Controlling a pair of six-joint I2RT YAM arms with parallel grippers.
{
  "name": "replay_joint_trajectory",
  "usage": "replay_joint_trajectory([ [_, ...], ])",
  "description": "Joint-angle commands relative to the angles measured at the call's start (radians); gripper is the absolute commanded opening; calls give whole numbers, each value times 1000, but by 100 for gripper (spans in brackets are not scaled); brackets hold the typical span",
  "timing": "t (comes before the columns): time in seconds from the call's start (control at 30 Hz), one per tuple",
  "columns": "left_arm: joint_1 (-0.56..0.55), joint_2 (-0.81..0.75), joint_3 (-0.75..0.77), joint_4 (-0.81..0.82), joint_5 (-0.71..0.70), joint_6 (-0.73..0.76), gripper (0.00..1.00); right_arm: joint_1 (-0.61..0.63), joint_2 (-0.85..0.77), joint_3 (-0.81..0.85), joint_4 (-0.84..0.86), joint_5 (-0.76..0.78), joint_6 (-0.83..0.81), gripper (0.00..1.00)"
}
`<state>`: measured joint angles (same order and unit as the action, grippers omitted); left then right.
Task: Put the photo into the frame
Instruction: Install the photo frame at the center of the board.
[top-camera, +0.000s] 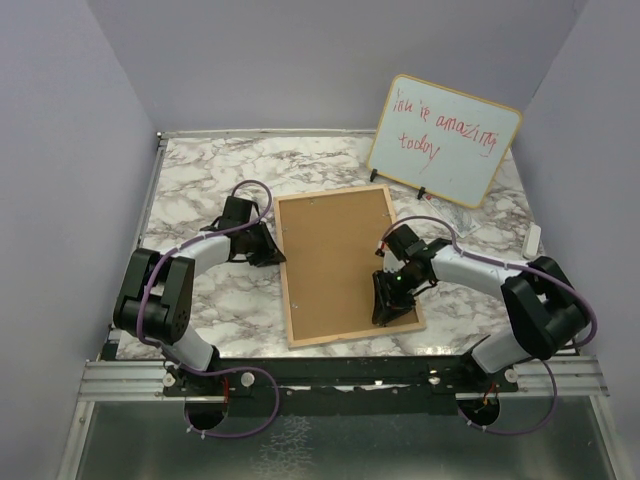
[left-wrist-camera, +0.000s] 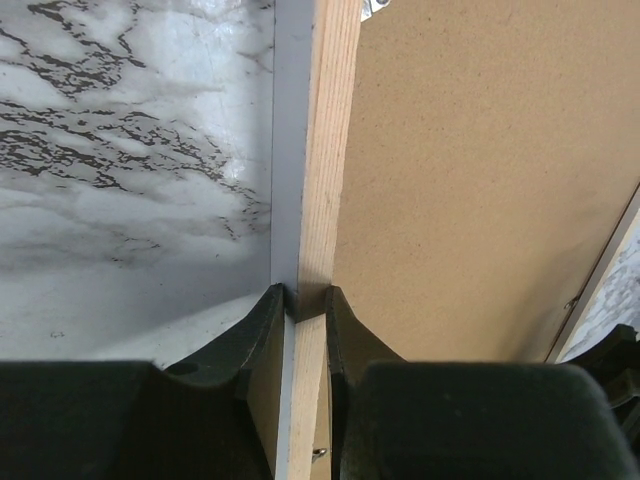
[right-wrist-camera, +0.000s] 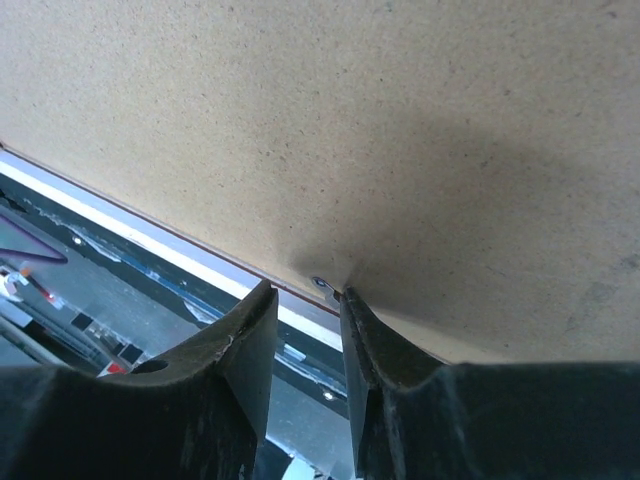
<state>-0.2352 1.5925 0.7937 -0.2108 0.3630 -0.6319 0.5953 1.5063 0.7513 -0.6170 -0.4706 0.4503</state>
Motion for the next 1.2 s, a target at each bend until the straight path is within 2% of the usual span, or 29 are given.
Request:
replay_joint_trajectory([
  [0.0,-11,31,-54,11,-62,-32,0,8,54,-7,-55,-45,-27,36],
  [0.5,-24,21,-70,34,-90,-79,0,8,80,16,-60,-54,-27,34],
  [0.77,-24,16,-39,35,-100,-88,0,8,79,3,18,-125,4,24],
  [0.97,-24,12,-52,47,-104,-107,0,8,93,-11,54,-166,15,22],
  [1.03,-24,10,-53,47,-106,-108,0,8,86,-2,54,-154,24,22],
  [1.17,-24,4,-26,26,-122,-91,0,8,31,58,18,-25,52,23],
])
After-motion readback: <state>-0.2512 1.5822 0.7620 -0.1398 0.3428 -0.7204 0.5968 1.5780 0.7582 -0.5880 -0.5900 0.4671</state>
